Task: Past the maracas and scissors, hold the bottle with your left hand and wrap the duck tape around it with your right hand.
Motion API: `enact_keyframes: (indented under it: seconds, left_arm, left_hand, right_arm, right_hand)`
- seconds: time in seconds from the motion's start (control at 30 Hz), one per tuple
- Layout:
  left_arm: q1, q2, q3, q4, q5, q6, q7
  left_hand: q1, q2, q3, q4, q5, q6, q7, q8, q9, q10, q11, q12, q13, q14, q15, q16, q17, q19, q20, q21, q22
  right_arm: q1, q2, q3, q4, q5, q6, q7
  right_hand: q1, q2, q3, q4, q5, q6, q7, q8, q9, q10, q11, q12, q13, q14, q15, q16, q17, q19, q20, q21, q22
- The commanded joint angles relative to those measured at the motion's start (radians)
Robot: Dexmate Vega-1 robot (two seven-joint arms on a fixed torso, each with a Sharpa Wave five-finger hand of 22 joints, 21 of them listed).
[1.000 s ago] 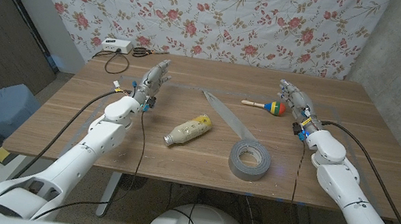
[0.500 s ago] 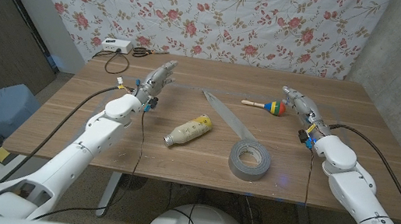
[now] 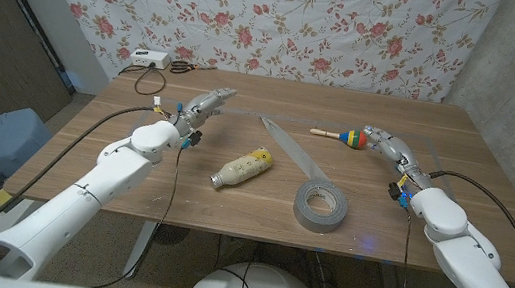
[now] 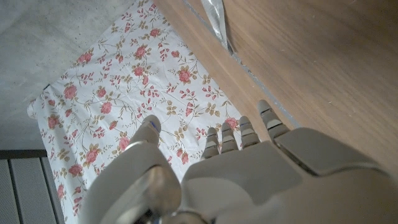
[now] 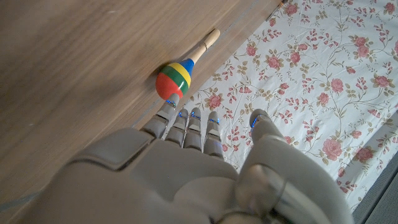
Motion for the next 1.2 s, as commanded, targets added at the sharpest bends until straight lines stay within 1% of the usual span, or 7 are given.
enact_keyframes:
  seconds: [0.03, 0.17, 0.27, 0.43, 0.7, 0.93, 1.2]
  left_arm:
    - [0.061, 0.140, 0.023, -0.237, 0.082, 0.211, 0.030]
    - [0.050, 0.192, 0.044, -0.294, 0.112, 0.279, 0.003]
    - [0.040, 0.227, 0.059, -0.335, 0.138, 0.329, -0.013]
    - [0.012, 0.285, 0.084, -0.397, 0.166, 0.414, -0.068]
    - [-0.036, 0.347, 0.136, -0.479, 0.219, 0.517, -0.143]
    - [-0.112, 0.391, 0.220, -0.547, 0.300, 0.629, -0.228]
    - [-0.246, 0.442, 0.365, -0.649, 0.439, 0.796, -0.390]
  left_hand:
    - [0.011, -0.022, 0.003, -0.017, 0.001, -0.003, 0.010, -0.001, 0.004, 0.015, 0.012, 0.008, 0.007, 0.010, -0.001, 0.006, 0.006, 0.010, 0.004, -0.005, 0.003]
    - [0.028, -0.039, 0.000, -0.035, 0.004, -0.026, 0.025, -0.010, 0.006, 0.006, 0.016, 0.004, 0.011, 0.001, 0.002, 0.000, 0.008, 0.008, 0.012, -0.011, 0.004]
    - [0.044, -0.053, -0.002, -0.050, 0.006, -0.036, 0.027, -0.012, 0.007, -0.001, 0.018, 0.001, 0.014, -0.008, 0.003, -0.005, 0.009, 0.007, 0.010, -0.016, 0.004]
    - [0.058, -0.066, -0.005, -0.060, 0.010, -0.036, 0.038, -0.010, 0.007, -0.005, 0.023, 0.000, 0.016, -0.011, 0.005, -0.007, 0.010, 0.010, 0.011, -0.018, 0.004]
    - [0.092, -0.084, -0.007, -0.074, 0.019, -0.036, 0.058, -0.007, 0.009, -0.010, 0.030, -0.001, 0.020, -0.021, 0.013, -0.011, 0.012, 0.013, 0.007, -0.023, 0.004]
    - [0.133, -0.097, -0.008, -0.079, 0.029, -0.046, 0.072, -0.007, 0.011, -0.038, 0.047, -0.011, 0.025, -0.042, 0.028, -0.018, 0.014, -0.004, 0.011, -0.037, 0.004]
    - [0.169, -0.108, -0.010, -0.078, 0.038, -0.064, 0.085, -0.011, 0.013, -0.070, 0.052, -0.020, 0.030, -0.063, 0.030, -0.021, 0.017, -0.018, 0.006, -0.050, 0.005]
  right_arm:
    - [-0.105, 0.005, 0.050, -0.046, -0.030, 0.015, -0.011]
    - [-0.121, 0.014, 0.065, -0.045, -0.033, 0.033, -0.016]
    - [-0.128, 0.020, 0.073, -0.041, -0.036, 0.048, -0.021]
    - [-0.133, 0.027, 0.083, -0.029, -0.033, 0.074, -0.018]
    - [-0.132, 0.032, 0.093, -0.004, -0.024, 0.113, -0.010]
    - [-0.137, 0.031, 0.105, 0.017, -0.017, 0.149, -0.005]
    - [-0.151, 0.030, 0.120, 0.030, -0.017, 0.181, -0.007]
  right_hand:
    - [-0.002, -0.008, -0.004, -0.005, 0.006, -0.005, -0.001, 0.003, 0.004, -0.004, -0.002, -0.003, 0.004, -0.001, -0.004, -0.004, 0.002, 0.004, 0.004, -0.002, 0.004]
    - [-0.002, -0.010, -0.006, -0.005, 0.006, -0.005, 0.000, 0.003, 0.004, -0.006, -0.002, -0.004, 0.005, -0.001, -0.004, -0.005, 0.002, 0.004, 0.005, -0.003, 0.005]
    - [-0.002, -0.010, -0.007, -0.005, 0.006, -0.005, -0.001, 0.003, 0.004, -0.005, 0.000, -0.003, 0.005, -0.002, -0.004, -0.005, 0.003, 0.004, 0.004, -0.004, 0.005]
    - [-0.003, -0.012, -0.008, -0.006, 0.006, -0.004, -0.002, 0.004, 0.004, -0.003, 0.000, -0.003, 0.005, -0.001, -0.005, -0.004, 0.003, 0.005, 0.005, -0.005, 0.005]
    - [-0.003, -0.013, -0.010, -0.006, 0.006, -0.004, -0.002, 0.005, 0.004, -0.004, -0.002, -0.003, 0.005, -0.001, -0.005, -0.004, 0.003, 0.006, 0.005, -0.007, 0.005]
    - [-0.003, -0.013, -0.011, -0.006, 0.007, -0.004, -0.002, 0.005, 0.004, -0.003, -0.001, -0.003, 0.005, -0.001, -0.005, -0.004, 0.003, 0.007, 0.005, -0.008, 0.005]
    - [-0.004, -0.012, -0.012, -0.006, 0.007, -0.004, -0.001, 0.005, 0.005, -0.003, -0.001, -0.003, 0.005, -0.002, -0.005, -0.005, 0.003, 0.008, 0.005, -0.010, 0.005]
